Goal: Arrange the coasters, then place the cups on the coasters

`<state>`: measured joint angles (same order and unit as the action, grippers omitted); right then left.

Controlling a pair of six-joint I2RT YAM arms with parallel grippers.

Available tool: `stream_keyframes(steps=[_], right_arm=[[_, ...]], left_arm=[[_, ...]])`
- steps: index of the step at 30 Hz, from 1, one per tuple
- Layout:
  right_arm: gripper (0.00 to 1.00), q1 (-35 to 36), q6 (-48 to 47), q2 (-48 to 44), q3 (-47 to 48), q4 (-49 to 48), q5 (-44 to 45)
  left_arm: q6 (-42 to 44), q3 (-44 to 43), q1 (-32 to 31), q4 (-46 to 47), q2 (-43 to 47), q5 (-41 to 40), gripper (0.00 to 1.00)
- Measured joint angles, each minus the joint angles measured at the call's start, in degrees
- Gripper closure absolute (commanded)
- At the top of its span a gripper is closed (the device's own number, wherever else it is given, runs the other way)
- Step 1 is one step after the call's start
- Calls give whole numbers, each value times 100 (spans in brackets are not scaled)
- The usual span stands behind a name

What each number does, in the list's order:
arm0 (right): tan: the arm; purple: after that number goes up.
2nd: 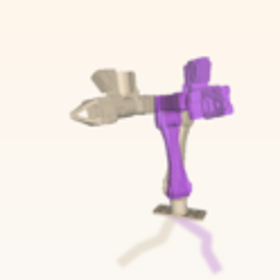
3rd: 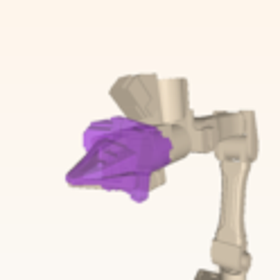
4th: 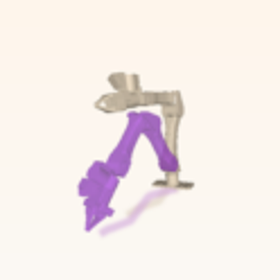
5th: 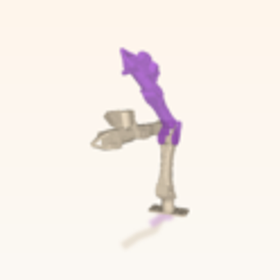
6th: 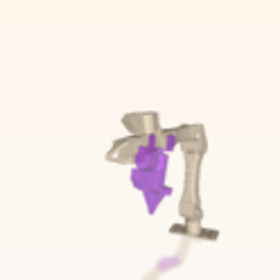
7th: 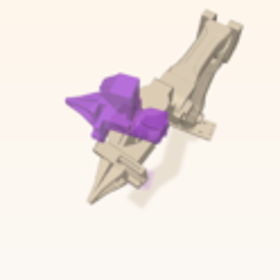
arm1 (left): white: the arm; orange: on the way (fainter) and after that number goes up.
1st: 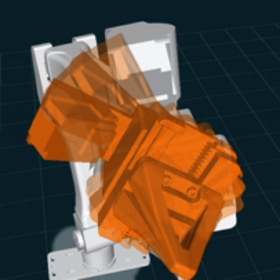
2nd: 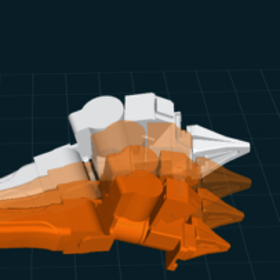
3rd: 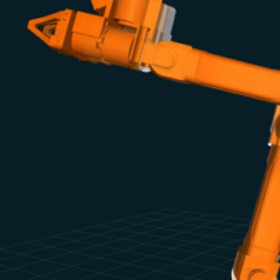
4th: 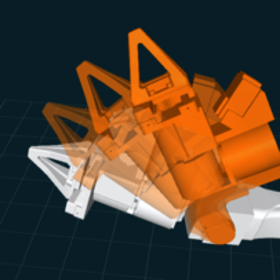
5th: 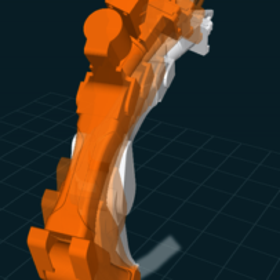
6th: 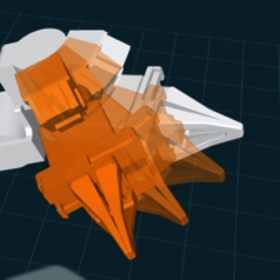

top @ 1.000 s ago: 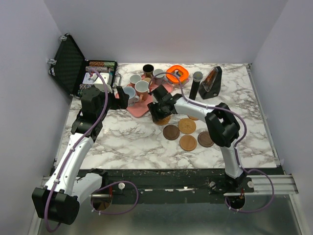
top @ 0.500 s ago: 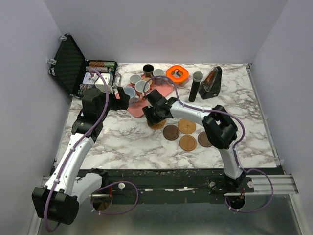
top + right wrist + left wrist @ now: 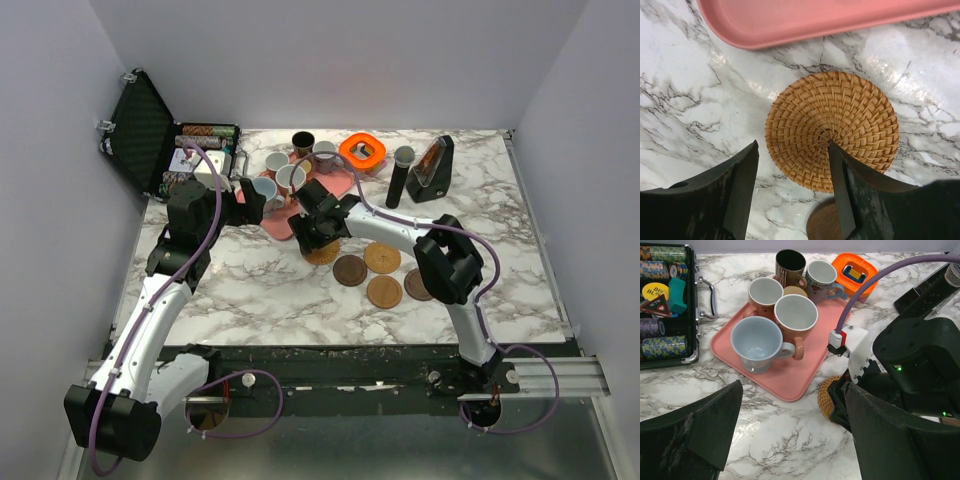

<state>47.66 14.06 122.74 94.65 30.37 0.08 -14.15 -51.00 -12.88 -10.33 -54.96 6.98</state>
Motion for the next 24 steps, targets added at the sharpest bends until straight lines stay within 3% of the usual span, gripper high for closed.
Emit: stream_keyframes(steps=[5, 13, 24], right_arm=[[26, 2, -205, 4, 345, 151, 7], [24, 0, -391, -472, 385, 275, 33], [27, -267, -468, -2293, -1746, 103, 295]], left_arm=[[0, 15, -13, 7, 33, -4, 10], [2, 57, -37, 46, 107, -17, 9], [0, 83, -44, 85, 109, -85, 9]])
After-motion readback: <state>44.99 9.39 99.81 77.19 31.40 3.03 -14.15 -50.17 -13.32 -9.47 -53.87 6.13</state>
